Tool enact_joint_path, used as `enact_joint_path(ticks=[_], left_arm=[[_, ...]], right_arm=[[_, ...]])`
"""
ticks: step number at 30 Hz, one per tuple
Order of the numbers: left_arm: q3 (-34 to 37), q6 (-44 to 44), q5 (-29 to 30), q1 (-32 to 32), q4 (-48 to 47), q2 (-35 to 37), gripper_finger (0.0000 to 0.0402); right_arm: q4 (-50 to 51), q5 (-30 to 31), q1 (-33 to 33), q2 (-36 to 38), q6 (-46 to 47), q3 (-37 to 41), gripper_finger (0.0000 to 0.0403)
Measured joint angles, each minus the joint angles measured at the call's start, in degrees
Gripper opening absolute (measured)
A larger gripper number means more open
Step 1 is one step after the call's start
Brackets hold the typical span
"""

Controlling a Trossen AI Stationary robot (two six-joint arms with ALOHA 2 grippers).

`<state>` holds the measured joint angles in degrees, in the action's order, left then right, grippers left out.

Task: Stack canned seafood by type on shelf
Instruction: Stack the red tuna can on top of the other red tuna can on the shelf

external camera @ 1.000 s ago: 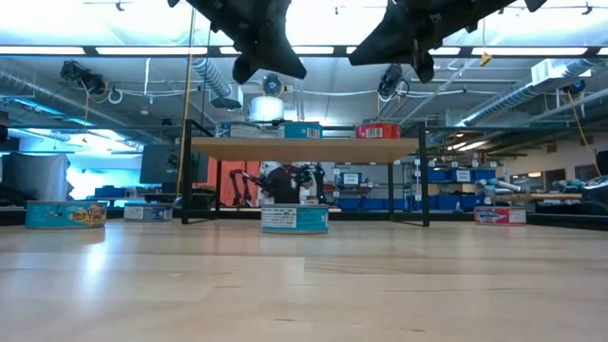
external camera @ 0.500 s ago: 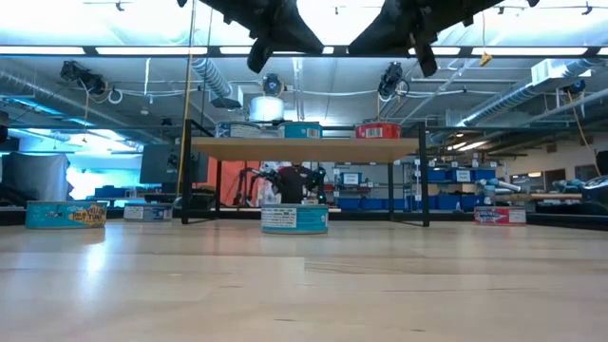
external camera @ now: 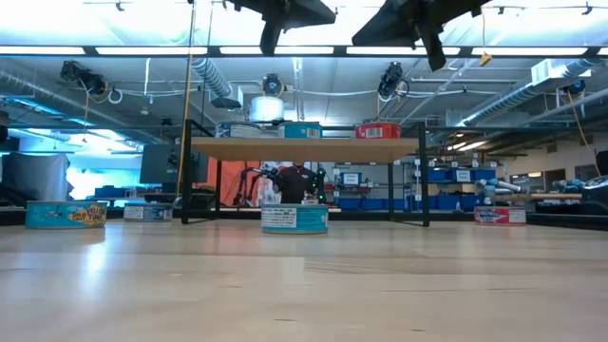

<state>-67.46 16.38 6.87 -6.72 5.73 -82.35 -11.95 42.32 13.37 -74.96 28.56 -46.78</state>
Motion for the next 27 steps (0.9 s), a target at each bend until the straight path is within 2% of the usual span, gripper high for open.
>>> enact_joint_path(ticks=[10, 24, 27], left_arm=[[0.01, -0.01, 0.00, 0.00, 2.28, 0.00, 0.0016], [0.01, -0.02, 0.00, 0.00, 2.17, 0.02, 0.0016], [0.02, -0.02, 0.00, 0.00, 2.19, 0.02, 0.0016]], right_arm=[[-0.76, 0.07, 1.30, 0.00, -0.61, 0.00, 0.0004], [-7.68, -0.20, 1.11, 0.00, -3.26, 0.00, 0.0007], [-7.51, -2.05, 0.91, 0.00, -5.54, 0.00, 0.0007]])
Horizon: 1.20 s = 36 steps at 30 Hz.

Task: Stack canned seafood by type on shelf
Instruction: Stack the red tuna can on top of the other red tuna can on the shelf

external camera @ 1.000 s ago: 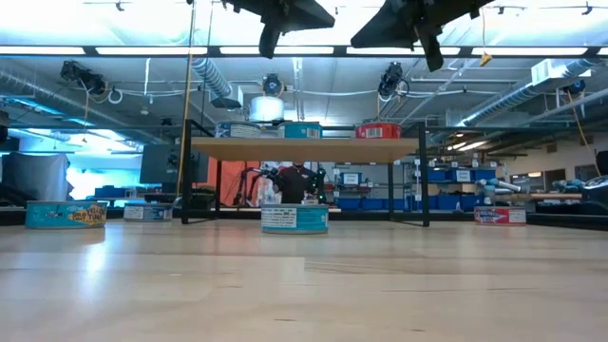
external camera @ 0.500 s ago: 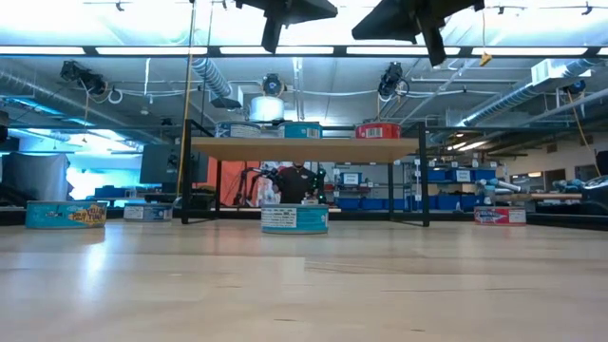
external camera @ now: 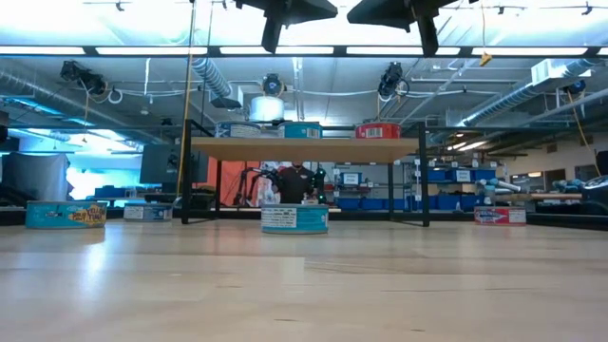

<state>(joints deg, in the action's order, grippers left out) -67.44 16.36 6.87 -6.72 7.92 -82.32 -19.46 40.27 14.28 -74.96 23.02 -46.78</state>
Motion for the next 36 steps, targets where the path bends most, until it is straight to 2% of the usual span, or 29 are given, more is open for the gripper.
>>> enact_joint_path(ticks=[4, 10, 18, 23, 27, 29, 33, 36], left_arm=[[0.00, 0.00, 0.00, 0.00, -0.02, 0.00, 0.0016], [0.00, 0.00, 0.00, 0.00, -0.02, 0.00, 0.0016], [-0.01, 0.00, 0.32, -0.02, 1.75, 0.00, 0.0016], [0.00, 0.54, 0.33, -0.01, 4.75, 0.00, 0.0016], [-0.02, 0.48, 0.79, 0.00, 6.30, 0.09, 0.0016], [-0.02, 0.16, -1.65, -0.52, 4.35, 0.09, 0.0014], [-0.02, -3.96, -13.45, -0.89, 0.18, 0.07, 0.0004], [-0.02, -4.65, -18.16, -0.16, -4.38, 0.38, 0.0004]], right_arm=[[0.48, -7.75, -1.32, -0.13, -3.97, 0.00, 0.0004], [3.49, -19.83, -3.51, -0.31, -2.19, 0.00, 0.0003], [12.23, -21.16, -5.05, -0.37, -1.36, 0.02, 0.0003], [12.85, -21.46, -5.10, -0.37, 0.98, 0.02, 0.0004], [12.79, -18.93, -5.15, -0.37, 3.61, 0.02, 0.0004], [12.73, -18.45, -5.22, -0.37, 3.79, 0.02, 0.0004], [12.72, -18.75, -5.53, -0.37, 4.24, 0.02, 0.0004], [12.80, -22.17, -5.60, -0.12, 3.27, 0.02, 0.0004]])
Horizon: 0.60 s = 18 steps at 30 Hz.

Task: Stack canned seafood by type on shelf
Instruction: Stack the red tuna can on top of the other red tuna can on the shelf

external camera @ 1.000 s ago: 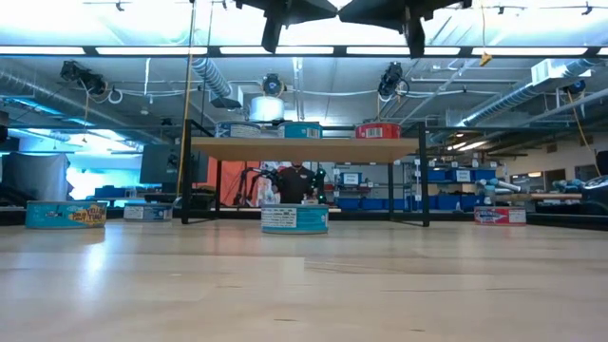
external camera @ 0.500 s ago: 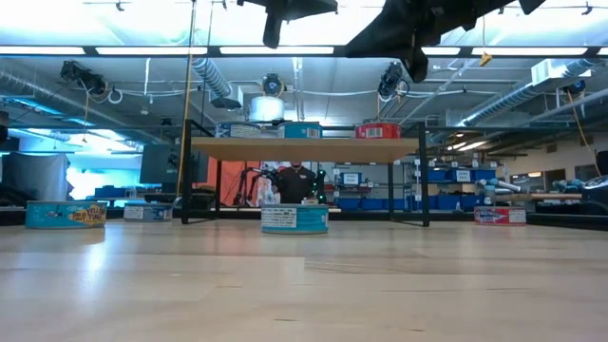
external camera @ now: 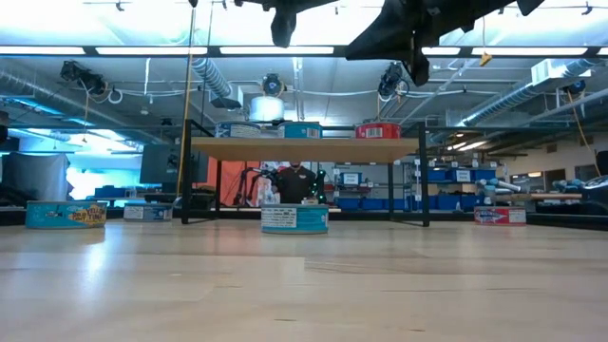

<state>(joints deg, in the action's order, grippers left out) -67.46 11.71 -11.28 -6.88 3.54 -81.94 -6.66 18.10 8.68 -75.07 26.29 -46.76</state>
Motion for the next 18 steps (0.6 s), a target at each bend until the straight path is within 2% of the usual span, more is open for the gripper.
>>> enact_joint_path(ticks=[4, 8, 14, 18], left_arm=[[0.00, -5.13, 2.94, 2.33, -7.95, 1.41, 0.0002], [0.00, -5.25, 4.87, 5.67, -14.63, 1.61, 0.0002], [0.00, 0.28, 10.58, 12.91, -26.91, 1.76, 0.0001], [0.00, 7.01, 14.55, 19.09, -35.03, 2.45, 0.0001]], right_arm=[[2.66, -9.15, -0.87, 1.40, -2.05, 0.00, 0.0003], [9.89, -13.46, -2.57, 3.20, -4.87, 0.00, 0.0002], [19.32, -20.29, -5.94, 5.29, -10.94, 0.00, 0.0001], [22.48, -24.02, -8.53, 7.25, -13.98, 0.00, 0.0001]])
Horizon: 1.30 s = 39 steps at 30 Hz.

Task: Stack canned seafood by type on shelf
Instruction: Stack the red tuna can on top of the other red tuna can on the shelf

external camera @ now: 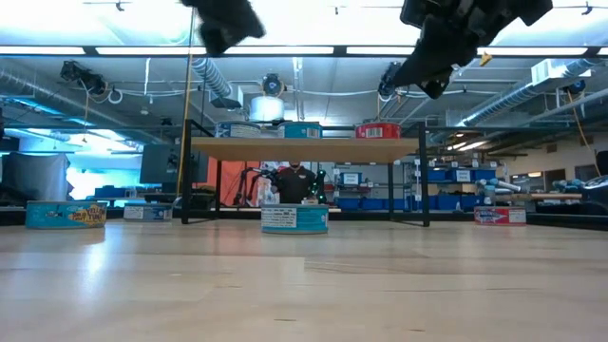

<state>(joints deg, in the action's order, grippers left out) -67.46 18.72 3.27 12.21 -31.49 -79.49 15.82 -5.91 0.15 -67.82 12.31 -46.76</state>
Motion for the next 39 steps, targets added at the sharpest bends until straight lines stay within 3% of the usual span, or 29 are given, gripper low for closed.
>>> enact_joint_path(ticks=[7, 14, 19, 26, 39], left_arm=[[0.02, 16.05, 6.08, 10.11, -15.47, 5.65, 0.0000], [0.02, 33.23, 5.04, 22.80, -33.20, 9.65, 0.0000], [0.00, 46.19, 4.98, 32.44, -39.69, 9.89, 0.0000], [4.06, 62.65, 5.75, 38.98, -42.09, 10.07, 0.0000], [21.90, 74.89, 3.42, 39.25, -29.33, 10.24, 0.0000]], right_arm=[[0.93, -0.76, -4.18, 2.88, -1.59, 0.00, 0.0000], [0.52, 3.19, -5.58, 2.66, -0.34, 0.00, 0.0001], [0.28, 6.33, -5.56, 2.59, 0.45, 0.00, 0.0001], [-1.82, 6.49, -5.54, 2.59, 1.17, 0.00, 0.0001], [-3.78, 6.30, -5.54, 2.59, 1.19, 0.00, 0.0002]])
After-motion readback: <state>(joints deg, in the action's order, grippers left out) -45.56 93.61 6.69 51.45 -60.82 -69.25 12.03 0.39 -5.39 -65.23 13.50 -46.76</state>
